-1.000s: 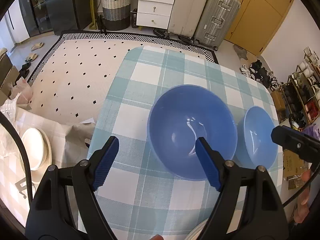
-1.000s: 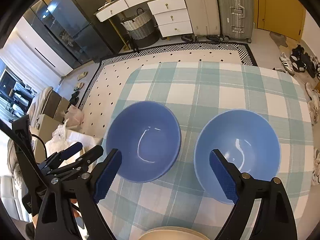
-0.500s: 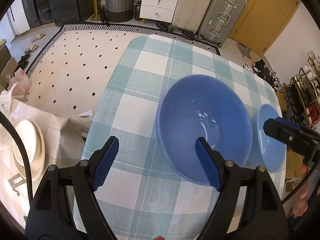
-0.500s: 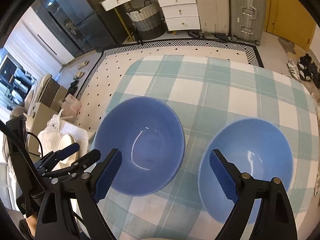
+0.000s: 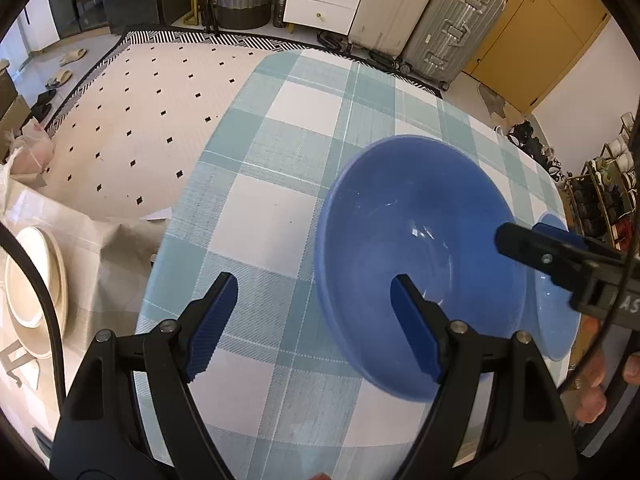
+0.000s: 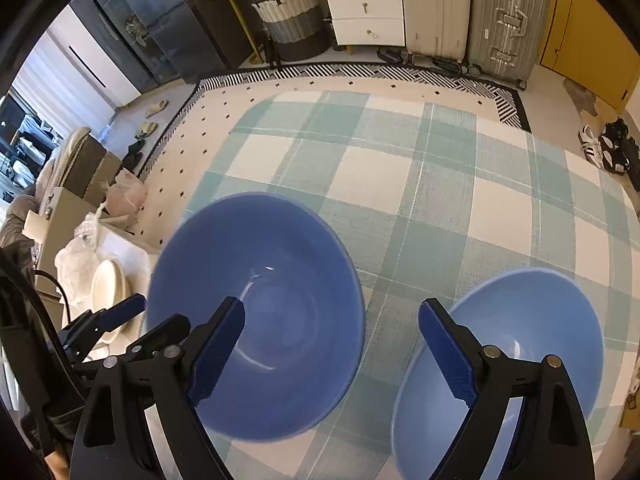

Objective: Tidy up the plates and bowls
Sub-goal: 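Move both grippers to the next blue bowl and close them on its rim, then lift the blue bowl with both grippers and carry it over the other blue bowl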

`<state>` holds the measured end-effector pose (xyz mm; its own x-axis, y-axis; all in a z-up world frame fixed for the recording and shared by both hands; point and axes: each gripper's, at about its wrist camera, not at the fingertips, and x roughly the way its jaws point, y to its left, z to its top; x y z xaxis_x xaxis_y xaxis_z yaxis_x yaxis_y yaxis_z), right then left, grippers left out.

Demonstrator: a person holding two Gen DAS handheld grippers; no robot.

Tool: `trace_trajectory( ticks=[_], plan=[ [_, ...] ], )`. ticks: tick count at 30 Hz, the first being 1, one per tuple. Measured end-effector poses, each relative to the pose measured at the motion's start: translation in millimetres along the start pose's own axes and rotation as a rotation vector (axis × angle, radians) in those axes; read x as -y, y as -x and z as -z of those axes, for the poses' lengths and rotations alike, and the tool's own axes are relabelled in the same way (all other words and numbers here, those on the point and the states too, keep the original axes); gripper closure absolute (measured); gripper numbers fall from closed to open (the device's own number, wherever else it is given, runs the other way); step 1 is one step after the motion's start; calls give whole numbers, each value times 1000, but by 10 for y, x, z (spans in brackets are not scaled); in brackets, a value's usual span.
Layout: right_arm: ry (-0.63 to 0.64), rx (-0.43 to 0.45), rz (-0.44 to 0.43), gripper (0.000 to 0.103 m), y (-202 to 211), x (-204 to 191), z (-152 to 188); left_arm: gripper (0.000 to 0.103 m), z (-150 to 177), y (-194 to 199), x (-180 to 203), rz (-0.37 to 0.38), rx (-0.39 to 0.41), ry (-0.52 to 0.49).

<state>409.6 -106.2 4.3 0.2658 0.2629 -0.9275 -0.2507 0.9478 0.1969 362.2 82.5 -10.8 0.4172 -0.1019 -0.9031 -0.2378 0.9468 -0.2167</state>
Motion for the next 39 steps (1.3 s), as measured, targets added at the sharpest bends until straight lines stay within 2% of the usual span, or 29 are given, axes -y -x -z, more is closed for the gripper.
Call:
trace_trajectory(
  ticks=[6,10,12,13,15,18,19,20,21,22,23,31,39],
  plan=[
    [6,-17,-2,15,-176,-6,-49,27,-25,-199,-3,9,-19,5],
    [7,-29,2,29,-252,-28,-73,34,-40,-282,-23,21,-28,6],
    [9,-40,1,34,-302,-35,-78,46,-42,-320,-23,23,-40,1],
    [12,-45,-4,39,-315,-43,-69,49,-44,-345,-22,17,-43,-2],
    [10,-53,-5,48,-346,-56,-68,67,-42,-369,-28,18,-48,1],
    [0,-57,0,62,-382,-67,-67,83,-31,-421,-17,30,-64,-7],
    [-4,-58,6,65,-387,-70,-62,86,-32,-431,-6,36,-67,-12],
    [-5,-59,11,73,-392,-68,-58,94,-37,-440,16,35,-70,-24],
    [-4,-62,13,76,-397,-67,-53,95,-38,-439,37,15,-68,-34],
    [-11,-67,15,86,-404,-51,-47,95,-40,-439,51,-15,-58,-47],
    [-21,-74,16,91,-414,-29,-41,96,-39,-442,56,-20,-55,-53],
    [-67,-53,-24,92,-354,30,10,96,-53,-426,6,3,-54,-37],
    [-77,-19,-32,93,-110,-28,5,96,-87,-180,55,-8,-24,-62]
  ],
)
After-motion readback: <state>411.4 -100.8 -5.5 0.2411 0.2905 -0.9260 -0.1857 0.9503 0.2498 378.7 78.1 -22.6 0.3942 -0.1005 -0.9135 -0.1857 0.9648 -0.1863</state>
